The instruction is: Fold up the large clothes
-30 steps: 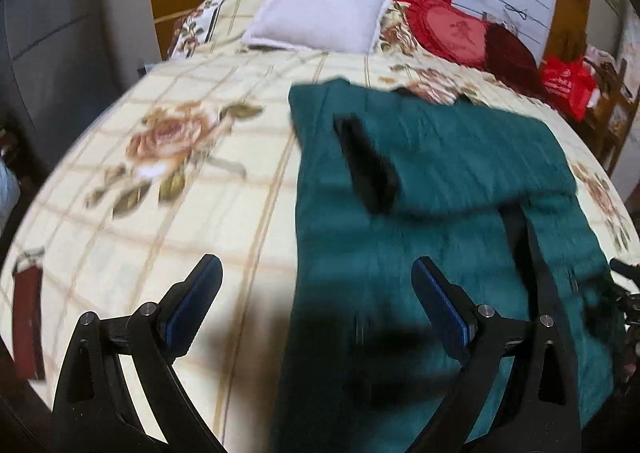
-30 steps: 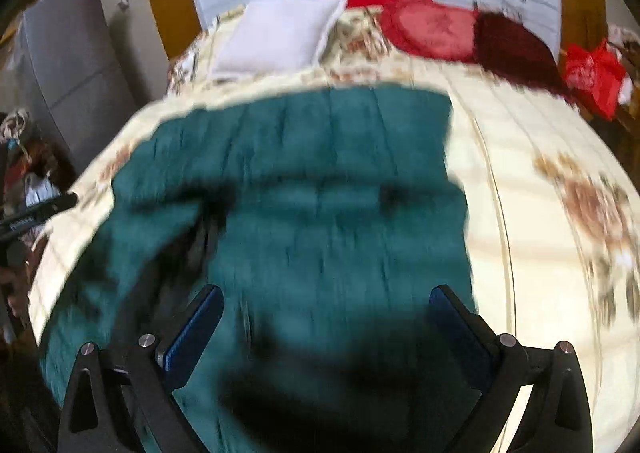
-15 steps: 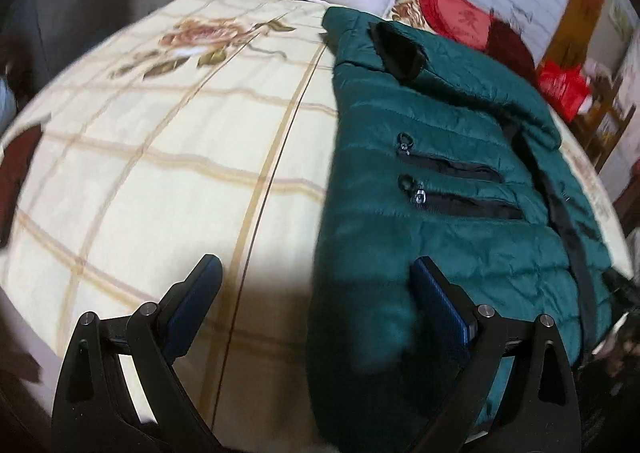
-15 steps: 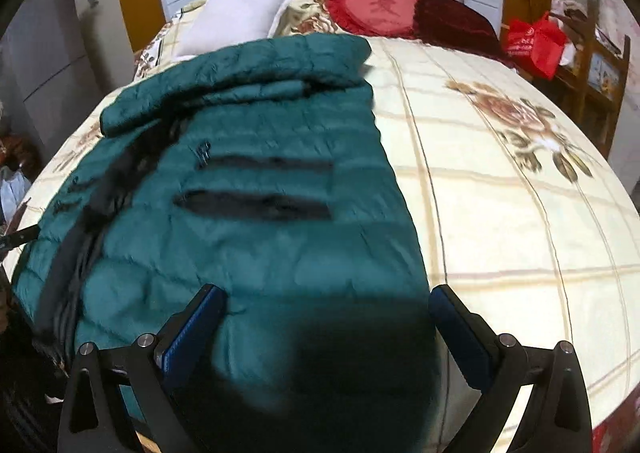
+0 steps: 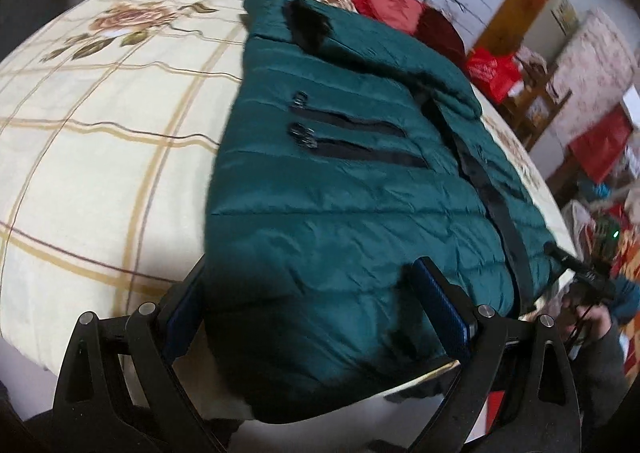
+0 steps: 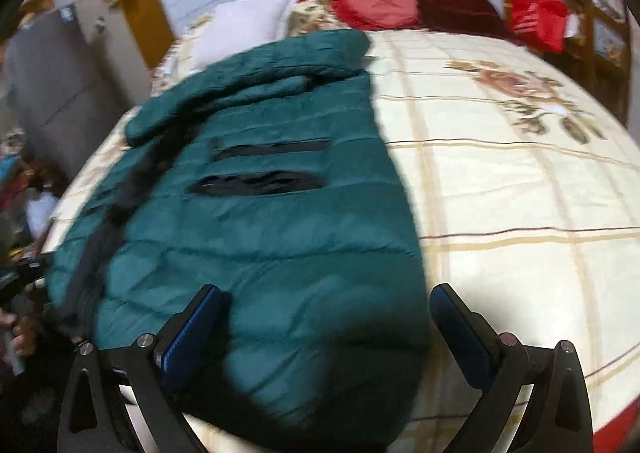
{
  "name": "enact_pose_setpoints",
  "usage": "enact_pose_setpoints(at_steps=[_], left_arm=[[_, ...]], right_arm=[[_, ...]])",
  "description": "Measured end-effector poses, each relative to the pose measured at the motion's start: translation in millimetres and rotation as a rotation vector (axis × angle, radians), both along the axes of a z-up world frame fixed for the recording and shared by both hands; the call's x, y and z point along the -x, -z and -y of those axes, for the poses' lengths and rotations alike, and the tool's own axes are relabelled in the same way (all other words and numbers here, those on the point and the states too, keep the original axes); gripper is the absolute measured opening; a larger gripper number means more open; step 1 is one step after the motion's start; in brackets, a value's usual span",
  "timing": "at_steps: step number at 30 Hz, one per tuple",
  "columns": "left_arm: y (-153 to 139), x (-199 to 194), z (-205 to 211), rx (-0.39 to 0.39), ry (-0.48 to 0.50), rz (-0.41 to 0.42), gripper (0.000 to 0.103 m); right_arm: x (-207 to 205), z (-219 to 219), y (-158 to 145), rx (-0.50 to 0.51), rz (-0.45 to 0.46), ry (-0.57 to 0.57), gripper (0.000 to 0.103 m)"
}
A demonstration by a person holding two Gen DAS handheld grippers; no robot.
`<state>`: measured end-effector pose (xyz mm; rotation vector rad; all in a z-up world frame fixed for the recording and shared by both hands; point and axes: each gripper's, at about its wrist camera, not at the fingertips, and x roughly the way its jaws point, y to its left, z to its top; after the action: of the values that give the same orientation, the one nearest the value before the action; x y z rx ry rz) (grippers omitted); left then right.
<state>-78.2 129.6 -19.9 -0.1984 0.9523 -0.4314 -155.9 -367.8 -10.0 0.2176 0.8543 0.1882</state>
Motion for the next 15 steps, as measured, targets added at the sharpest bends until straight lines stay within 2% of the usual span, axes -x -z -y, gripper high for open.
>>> enact_pose_setpoints(at_steps=[3,7,10,12,15], left_arm=[[0.1,-4.7,5.1,-0.023,0.016,0.001,0.097],[3.6,-16.1,7.2,-0.056,0.01,0.025,0.099],[5.2,-23.4,12.2,-0.072,0.019,0.024,0.101],[4.9,-23.4,13.9,-0.058,0.034,0.01,0.101],[-0.9,-13.7,14.9,0.01,0.085,-0.006,0.101]], right_arm=[[5.3,0.4,-0.7,-0.066,0.004,-0.031,0.103],[8.6,10.0,-0.2,-0.242,0.001,-0.059,0.103],[5.3,12.1,1.0,-0.279,0.014,-0.065,0.103],[-1.1,12.1,2.2,-0.301,0.038,-0.061,0.103],[-10.1,9.2,3.6,-0.312,0.056,-0.066,0.103]])
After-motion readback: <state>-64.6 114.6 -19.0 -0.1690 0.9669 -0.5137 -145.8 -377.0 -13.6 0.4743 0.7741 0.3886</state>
